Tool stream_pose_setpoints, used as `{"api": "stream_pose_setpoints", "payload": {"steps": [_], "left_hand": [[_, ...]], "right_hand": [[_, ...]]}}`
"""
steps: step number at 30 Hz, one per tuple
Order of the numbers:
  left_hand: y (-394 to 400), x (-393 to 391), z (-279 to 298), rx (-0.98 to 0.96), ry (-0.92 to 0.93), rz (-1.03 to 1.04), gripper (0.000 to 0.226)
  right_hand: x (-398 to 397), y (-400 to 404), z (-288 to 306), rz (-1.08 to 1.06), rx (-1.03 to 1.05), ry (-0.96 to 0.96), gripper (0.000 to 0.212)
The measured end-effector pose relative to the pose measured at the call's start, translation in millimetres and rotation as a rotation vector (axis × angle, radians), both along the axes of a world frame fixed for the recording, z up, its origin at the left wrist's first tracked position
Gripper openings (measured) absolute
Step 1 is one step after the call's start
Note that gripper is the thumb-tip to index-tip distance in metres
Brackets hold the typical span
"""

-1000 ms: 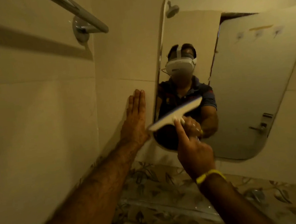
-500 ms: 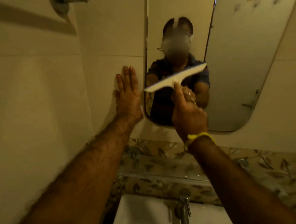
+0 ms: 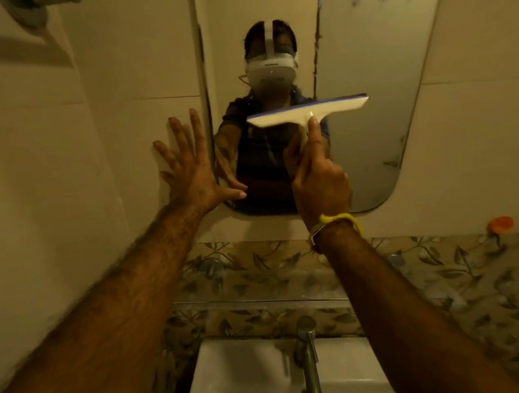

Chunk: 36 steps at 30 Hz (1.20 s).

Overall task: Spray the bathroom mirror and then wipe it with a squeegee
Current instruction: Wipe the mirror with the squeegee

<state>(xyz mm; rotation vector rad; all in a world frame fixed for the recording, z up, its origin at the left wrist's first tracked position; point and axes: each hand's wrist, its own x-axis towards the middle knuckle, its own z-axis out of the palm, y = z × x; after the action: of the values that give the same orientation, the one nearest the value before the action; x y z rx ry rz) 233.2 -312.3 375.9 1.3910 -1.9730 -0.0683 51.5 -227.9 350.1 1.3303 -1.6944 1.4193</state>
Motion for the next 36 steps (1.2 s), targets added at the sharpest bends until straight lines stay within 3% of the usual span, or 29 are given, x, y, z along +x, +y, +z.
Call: {"api": "stream_pose_setpoints", "payload": {"steps": [5, 7, 11, 13, 18, 23, 29, 36], "left_hand": [[-5.2, 4.5, -4.8, -0.018, -0.004, -0.025, 0.168], [-4.0, 4.2, -4.6, -0.001, -0.02, -0.029, 0.167], [-4.6, 0.4, -4.6, 0.02, -0.028, -0.022, 0.168], [-7.3, -3.4, -6.9, 0.011, -0.021, -0.008, 0.17], [-11.8, -15.7, -9.0, -0.017, 0.003, 0.072, 0.173], [-15.7, -16.4, -12.4, -0.059, 0.056, 0.043, 0.166], [-9.0, -10.4, -11.4, -0.013, 0.009, 0.014, 0.166], [-13.3, -9.7, -13.2, -0.015, -0.013, -0.001, 0.168]], "right_hand": [[14.5, 21.1, -63.0, -0.011, 0.145, 0.034, 0.058], [5.4, 12.2, -51.8, 0.024, 0.05, 0.021, 0.058], [-42.3, -4.2, 10.8, -0.056, -0.267, -0.317, 0.057], [-46.5, -3.5, 9.1, -0.073, -0.324, -0.405, 0.057], [-24.9, 10.0, -48.8, -0.016, -0.248, -0.44, 0.054], [-64.9, 5.5, 1.4, -0.104, -0.414, -0.58, 0.051], [-34.3, 9.8, -57.3, -0.079, -0.264, -0.554, 0.053], [-35.7, -0.2, -30.2, -0.12, -0.328, -0.633, 0.048]]}}
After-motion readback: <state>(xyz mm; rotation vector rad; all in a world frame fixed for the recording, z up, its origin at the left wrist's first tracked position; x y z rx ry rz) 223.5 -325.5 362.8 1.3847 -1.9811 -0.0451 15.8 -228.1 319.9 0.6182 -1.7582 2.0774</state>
